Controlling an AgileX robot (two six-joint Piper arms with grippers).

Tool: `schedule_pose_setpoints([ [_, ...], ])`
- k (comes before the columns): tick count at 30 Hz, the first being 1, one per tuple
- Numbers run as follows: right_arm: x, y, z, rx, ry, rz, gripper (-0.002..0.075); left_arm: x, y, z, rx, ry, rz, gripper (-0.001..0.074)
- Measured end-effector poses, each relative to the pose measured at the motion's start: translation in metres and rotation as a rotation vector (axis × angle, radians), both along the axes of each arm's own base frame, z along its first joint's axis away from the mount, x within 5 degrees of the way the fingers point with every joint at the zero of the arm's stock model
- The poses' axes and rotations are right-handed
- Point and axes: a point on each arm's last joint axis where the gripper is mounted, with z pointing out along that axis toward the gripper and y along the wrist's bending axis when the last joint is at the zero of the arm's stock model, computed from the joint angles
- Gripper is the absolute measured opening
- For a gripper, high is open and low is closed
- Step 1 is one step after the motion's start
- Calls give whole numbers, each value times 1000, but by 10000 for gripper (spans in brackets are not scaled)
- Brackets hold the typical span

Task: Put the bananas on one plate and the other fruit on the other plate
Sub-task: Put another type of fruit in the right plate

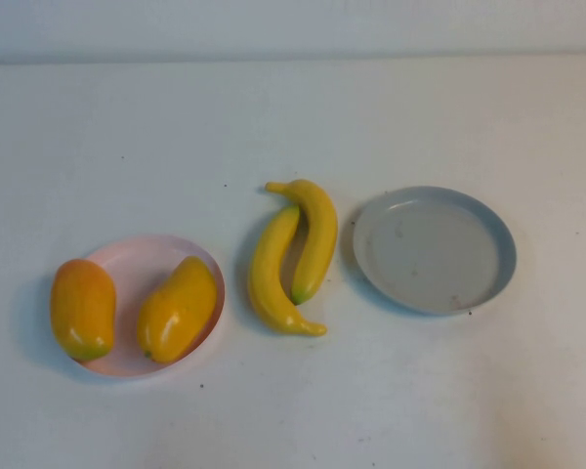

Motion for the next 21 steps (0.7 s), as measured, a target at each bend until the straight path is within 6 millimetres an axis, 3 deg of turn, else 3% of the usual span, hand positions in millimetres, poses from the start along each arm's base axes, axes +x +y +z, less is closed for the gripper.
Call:
schedule_pose_setpoints([
  [5,5,12,29,-83,192,147,-17,0,0,0,0,0,0,0],
  [10,25,21,53,-210,409,308,-17,0,0,0,0,0,0,0],
  [16,71,26,82,-327,539,439,-17,0,0,0,0,0,0,0],
  [21,117,36,94,-346,613,547,-17,0,0,0,0,0,0,0],
])
